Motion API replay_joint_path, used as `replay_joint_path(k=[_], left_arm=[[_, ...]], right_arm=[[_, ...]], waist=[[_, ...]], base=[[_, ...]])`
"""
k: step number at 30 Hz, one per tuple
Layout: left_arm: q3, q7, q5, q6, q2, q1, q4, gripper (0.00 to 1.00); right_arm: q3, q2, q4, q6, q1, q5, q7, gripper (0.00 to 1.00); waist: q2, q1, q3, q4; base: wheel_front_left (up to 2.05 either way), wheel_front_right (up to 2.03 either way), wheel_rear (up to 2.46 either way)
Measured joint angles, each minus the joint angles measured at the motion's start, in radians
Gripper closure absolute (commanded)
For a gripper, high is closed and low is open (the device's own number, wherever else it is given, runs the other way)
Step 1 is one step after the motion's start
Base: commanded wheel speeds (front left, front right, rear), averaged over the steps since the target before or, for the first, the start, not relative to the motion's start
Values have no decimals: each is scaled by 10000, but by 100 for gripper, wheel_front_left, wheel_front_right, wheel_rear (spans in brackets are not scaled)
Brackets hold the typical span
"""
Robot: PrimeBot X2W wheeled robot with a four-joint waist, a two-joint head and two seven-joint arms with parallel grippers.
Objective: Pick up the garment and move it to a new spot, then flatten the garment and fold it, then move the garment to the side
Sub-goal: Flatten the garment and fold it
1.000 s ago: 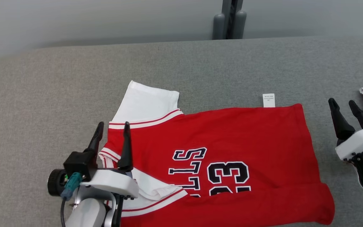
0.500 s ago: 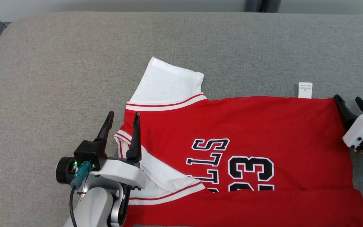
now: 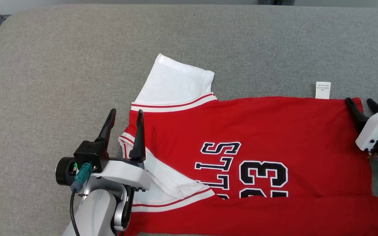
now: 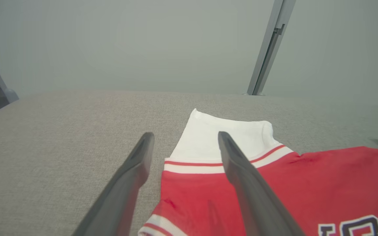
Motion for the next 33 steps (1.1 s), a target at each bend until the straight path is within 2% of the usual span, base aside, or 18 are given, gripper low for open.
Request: replay_joint_path(k=[1, 2, 3, 4, 10, 18, 22, 29, 33], left_arm=[[15, 0, 40, -6, -2, -2, 19, 0], [31, 0, 50, -8, -2, -11, 42, 0], [33, 0, 52, -29, -4, -29, 77, 0], [35, 0, 59, -82, 2, -51, 130, 0], [-10, 148, 236, -173, 284, -596, 500, 0], [-343, 1319, 581, -669, 775, -2600, 1241, 0], [-727, 1847, 1373, -834, 1442, -3847, 1979, 0], [-1170, 3080, 1590, -1582, 1697, -5446, 3661, 0], [-1315, 3513, 1695, -1779, 1758, -6146, 4474, 0]], right_arm=[[81, -8, 4, 0, -27, 33, 46, 64], [171, -25, -15, 0, -55, 75, 58, 93], [261, -42, -54, 0, -81, 94, 69, 93], [339, -46, -98, 0, -96, 127, 67, 100], [788, -71, -286, 4, -289, 278, -136, 100], [1319, 58, -577, 4, -714, 474, -502, 100], [1546, 253, -700, 4, -1042, 593, -685, 100], [2013, 660, -813, 4, -1619, 788, -892, 100], [2278, 773, -828, 4, -1852, 895, -1026, 100]], waist=[[0, 0, 16, 0], [0, 0, 32, -1], [0, 0, 49, -2], [0, 0, 65, -10], [0, 0, 246, -156], [0, 0, 658, -637], [0, 0, 898, -978], [-1, 0, 1339, -1526], [0, 0, 1541, -1759]], base=[[0, 0, 0], [0, 0, 0], [0, 0, 0], [0, 0, 0], [0, 0, 0], [0, 0, 0], [0, 0, 0], [0, 0, 0], [0, 0, 0]])
